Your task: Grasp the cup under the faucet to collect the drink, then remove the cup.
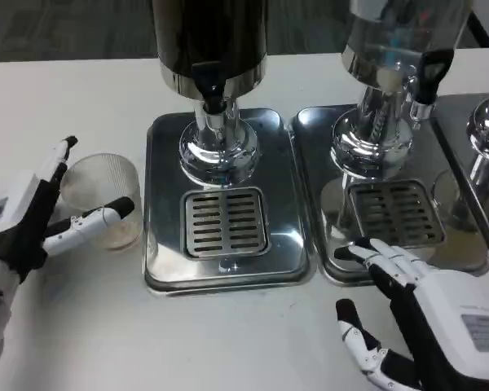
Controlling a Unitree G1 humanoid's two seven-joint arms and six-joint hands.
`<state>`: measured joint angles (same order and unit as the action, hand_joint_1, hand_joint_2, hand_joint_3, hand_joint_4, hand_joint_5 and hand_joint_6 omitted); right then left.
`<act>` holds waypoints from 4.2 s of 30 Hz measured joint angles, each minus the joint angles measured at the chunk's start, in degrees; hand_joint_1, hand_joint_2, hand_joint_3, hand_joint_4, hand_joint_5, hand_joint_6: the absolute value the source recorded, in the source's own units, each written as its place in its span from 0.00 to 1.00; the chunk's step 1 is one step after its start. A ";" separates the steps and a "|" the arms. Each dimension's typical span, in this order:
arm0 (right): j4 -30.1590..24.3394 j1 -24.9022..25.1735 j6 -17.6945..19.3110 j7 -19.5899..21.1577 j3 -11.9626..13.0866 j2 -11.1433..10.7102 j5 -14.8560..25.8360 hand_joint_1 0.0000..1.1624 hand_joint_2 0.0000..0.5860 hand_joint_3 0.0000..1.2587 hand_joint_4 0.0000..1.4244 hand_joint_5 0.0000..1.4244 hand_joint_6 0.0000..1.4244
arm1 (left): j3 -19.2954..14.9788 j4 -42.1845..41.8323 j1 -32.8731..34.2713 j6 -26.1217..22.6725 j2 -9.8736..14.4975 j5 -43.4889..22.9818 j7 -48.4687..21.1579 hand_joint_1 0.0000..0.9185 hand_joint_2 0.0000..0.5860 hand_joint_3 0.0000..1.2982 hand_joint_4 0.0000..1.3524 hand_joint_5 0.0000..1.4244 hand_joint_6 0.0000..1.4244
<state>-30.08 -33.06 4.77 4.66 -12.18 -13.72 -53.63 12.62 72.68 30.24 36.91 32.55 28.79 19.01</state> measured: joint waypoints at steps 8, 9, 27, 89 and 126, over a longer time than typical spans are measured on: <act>-1.24 -0.64 -0.05 -0.33 0.16 -0.01 0.28 0.34 0.80 0.21 0.11 0.11 0.17 | 0.49 0.09 0.47 -1.26 -0.26 0.11 -0.75 0.11 0.00 0.00 0.00 0.16 0.19; -1.32 -0.66 -0.07 -0.34 0.16 -0.01 0.30 0.34 0.80 0.21 0.11 0.11 0.17 | 0.67 0.10 0.52 -1.41 -0.25 0.16 -0.76 0.13 0.00 0.00 0.00 0.16 0.19; -1.39 -0.82 -0.84 -1.37 0.54 0.01 2.30 0.34 0.79 0.21 0.11 0.11 0.18 | 1.31 0.12 0.97 -0.25 -1.31 -0.25 0.83 0.26 0.20 0.11 0.16 0.43 0.61; -4.13 -4.75 -1.23 -1.72 0.91 2.25 3.21 0.33 0.79 0.20 0.14 0.12 0.15 | 4.08 -1.70 2.91 6.23 -9.87 1.45 6.16 0.25 0.37 0.50 0.53 0.68 0.87; -4.62 -4.64 -1.31 -2.13 0.54 3.88 4.06 0.33 0.79 0.20 0.14 0.15 0.17 | 6.76 -2.40 4.07 5.02 -8.54 2.96 -0.12 0.06 0.24 0.34 0.25 0.22 0.15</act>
<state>-34.71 -37.70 3.46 2.53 -11.64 -9.83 -49.58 19.38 70.28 34.31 41.93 24.01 31.75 18.89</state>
